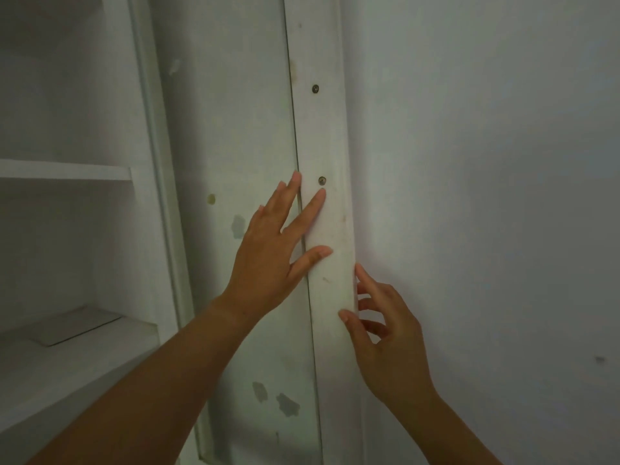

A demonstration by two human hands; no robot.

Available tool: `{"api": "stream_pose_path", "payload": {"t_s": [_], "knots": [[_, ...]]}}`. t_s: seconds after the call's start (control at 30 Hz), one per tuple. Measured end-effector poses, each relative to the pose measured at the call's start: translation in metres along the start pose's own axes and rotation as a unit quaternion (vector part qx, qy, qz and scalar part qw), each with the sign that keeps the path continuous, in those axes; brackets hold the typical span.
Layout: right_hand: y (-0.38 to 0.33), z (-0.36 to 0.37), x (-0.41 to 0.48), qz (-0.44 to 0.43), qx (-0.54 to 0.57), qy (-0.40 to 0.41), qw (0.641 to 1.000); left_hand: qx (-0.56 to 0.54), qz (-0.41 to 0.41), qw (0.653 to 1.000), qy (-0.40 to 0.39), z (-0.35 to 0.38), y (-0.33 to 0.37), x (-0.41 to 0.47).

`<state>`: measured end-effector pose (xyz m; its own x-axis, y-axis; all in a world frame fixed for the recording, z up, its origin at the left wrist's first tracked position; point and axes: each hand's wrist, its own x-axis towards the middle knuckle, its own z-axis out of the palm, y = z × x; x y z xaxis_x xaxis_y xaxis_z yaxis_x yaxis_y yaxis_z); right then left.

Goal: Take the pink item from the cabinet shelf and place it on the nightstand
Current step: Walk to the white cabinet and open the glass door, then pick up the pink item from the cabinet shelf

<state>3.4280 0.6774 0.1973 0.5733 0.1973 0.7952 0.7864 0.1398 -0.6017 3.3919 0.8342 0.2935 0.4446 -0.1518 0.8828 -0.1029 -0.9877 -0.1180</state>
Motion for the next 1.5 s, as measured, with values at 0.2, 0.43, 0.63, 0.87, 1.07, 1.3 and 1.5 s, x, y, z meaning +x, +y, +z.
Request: {"api": "stream_pose_path", "payload": {"t_s": [0.2,0.43,0.63,0.87,1.07,1.3,1.5], "knots": [[0.004,0.000,0.001,-0.023,-0.013,0.002,1.000,-0.023,-0.002,1.000,0.014,0.005,-0.003,0.000],[-0.002,0.002,-0.002,-0.016,-0.022,0.021,0.999,0.003,0.007,1.000,-0.004,0.001,-0.002,-0.003],[-0.016,0.005,-0.002,-0.015,-0.036,0.068,0.997,0.028,0.043,0.996,-0.073,-0.021,-0.013,-0.008],[-0.051,0.025,0.007,-0.099,-0.203,0.147,0.963,0.029,0.080,0.987,-0.139,-0.063,-0.034,-0.018],[-0.087,0.072,0.008,-0.123,-0.199,0.113,0.966,0.083,0.047,0.981,-0.170,-0.113,-0.072,-0.047],[-0.110,0.146,0.018,-0.128,-0.144,0.016,0.981,0.164,0.026,0.968,-0.189,-0.186,-0.125,-0.076],[-0.137,0.209,0.049,-0.147,-0.080,-0.059,0.984,0.245,-0.019,0.954,-0.172,-0.253,-0.168,-0.079]]}}
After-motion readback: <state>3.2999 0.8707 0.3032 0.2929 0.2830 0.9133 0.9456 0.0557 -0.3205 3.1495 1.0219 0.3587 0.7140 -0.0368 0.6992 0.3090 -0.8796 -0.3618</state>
